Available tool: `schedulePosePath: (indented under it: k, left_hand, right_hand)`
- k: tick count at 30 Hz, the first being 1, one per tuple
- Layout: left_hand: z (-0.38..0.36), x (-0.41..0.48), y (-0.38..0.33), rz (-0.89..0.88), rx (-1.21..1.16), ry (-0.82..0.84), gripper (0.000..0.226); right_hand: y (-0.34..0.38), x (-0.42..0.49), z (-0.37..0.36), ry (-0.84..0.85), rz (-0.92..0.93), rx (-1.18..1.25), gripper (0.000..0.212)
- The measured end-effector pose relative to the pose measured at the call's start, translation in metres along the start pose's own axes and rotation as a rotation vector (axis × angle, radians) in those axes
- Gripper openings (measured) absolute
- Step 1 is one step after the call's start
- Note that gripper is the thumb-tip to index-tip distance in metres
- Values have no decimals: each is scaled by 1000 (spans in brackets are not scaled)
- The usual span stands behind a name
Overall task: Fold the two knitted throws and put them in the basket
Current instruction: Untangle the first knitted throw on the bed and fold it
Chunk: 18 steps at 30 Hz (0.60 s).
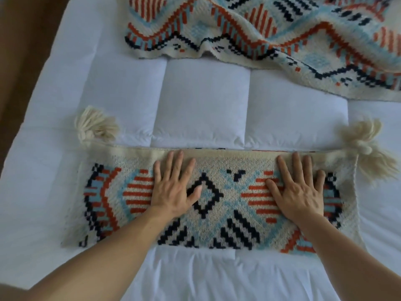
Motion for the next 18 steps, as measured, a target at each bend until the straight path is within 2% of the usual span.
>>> schedulePosePath:
  k: [2, 5, 7, 9, 13, 18]
  left_hand:
    - [8, -8, -14, -127, -45, -44, 84]
    - [12, -33, -63, -433, -81, -68, 89]
    - [9, -46, -87, -525, -96, -60, 95]
    - [-3, -51, -96, -556, -68, -31, 106]
    - [-26, -44, -88, -534, 65, 23, 124]
    - [-45, -37, -87, -473, 80, 43, 130]
  right_hand:
    - [12, -14, 7, -75, 45, 5, 77]
    - [42, -48, 9, -169, 276, -8, 76]
    - [55, -69, 2, -162, 419, -36, 78]
    - [54, -79, -11, -125, 484, -93, 87]
    - [30, -72, -39, -27, 421, -157, 112]
    - [24, -61, -54, -3, 416, -140, 117]
Point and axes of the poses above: each hand's wrist, its own x-axis towards the middle knuckle, its own z-axis out of the back of the hand, y = z × x, the point moved 5 cm from there along x, towards the middle knuckle, and after that the axes turned 1 degree about -x, right-handed, at the moved point
